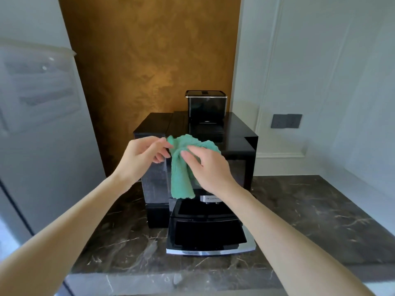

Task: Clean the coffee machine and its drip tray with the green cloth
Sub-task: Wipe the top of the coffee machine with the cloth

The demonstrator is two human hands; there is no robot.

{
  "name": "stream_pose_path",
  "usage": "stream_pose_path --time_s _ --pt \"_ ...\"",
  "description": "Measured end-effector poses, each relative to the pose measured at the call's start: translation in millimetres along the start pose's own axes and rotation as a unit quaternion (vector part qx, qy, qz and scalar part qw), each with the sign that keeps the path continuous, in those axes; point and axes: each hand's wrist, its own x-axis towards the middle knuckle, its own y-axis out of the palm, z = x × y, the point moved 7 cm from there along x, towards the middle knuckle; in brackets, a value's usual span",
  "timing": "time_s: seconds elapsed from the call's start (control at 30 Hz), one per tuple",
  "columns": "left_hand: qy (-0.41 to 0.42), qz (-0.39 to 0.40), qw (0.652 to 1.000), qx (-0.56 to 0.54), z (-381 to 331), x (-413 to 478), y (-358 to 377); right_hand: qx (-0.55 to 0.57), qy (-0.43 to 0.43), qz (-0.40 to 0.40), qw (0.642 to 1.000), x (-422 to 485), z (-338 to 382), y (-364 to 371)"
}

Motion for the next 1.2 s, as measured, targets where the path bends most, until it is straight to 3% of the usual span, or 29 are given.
stream_pose_path --time_s 0.2,0.3,0.37,0.43,0.5,0.63,0.7,0.8,0.87,0.93,1.0,1.07,1.13,1.17,1.2 --pt "-0.142 -0.003 0.985 -0.095 39 -34 -13 0.199 0.055 0.048 0.977 28 32 11" --pt "-0.288 0.01 0.945 -0.151 70 -59 -14 0.267 0.101 0.109 0.952 29 40 26" --pt "-0.384 0.071 0.896 -0.21 82 -80 -6 0.294 0.113 0.145 0.938 28 45 38" --pt "-0.424 0.207 0.858 -0.204 81 -100 4 0.286 0.097 0.174 0.937 24 48 50" --pt "-0.416 0.242 0.846 -0.23 73 -108 3 0.275 0.088 0.187 0.939 20 47 58" --pt "-0.37 0.097 0.886 -0.262 67 -98 -21 0.29 0.104 0.175 0.935 12 34 64" --pt "-0.358 0.044 0.886 -0.292 67 -92 -30 0.28 0.098 0.16 0.941 7 33 66" --pt "-0.297 -0.018 0.901 -0.316 58 -78 -46 0.223 0.089 0.08 0.967 -8 34 65" --pt "-0.253 -0.033 0.914 -0.316 49 -71 -54 0.205 0.145 0.033 0.968 -19 29 65" --pt "-0.227 -0.036 0.924 -0.307 42 -64 -59 0.257 0.26 0.086 0.927 -27 20 78" --pt "-0.209 -0.027 0.944 -0.252 38 -58 -65 0.389 0.331 0.186 0.839 -38 19 102" --pt "-0.193 -0.015 0.968 -0.161 34 -55 -70 0.549 0.315 0.216 0.743 -41 26 115" --pt "-0.181 -0.016 0.98 -0.08 31 -56 -77 0.66 0.292 0.199 0.664 -41 27 119" --pt "-0.179 -0.029 0.982 -0.052 31 -57 -83 0.679 0.277 0.189 0.653 -39 26 119" --pt "-0.178 -0.046 0.982 -0.036 31 -58 -89 0.678 0.258 0.175 0.665 -36 24 118"
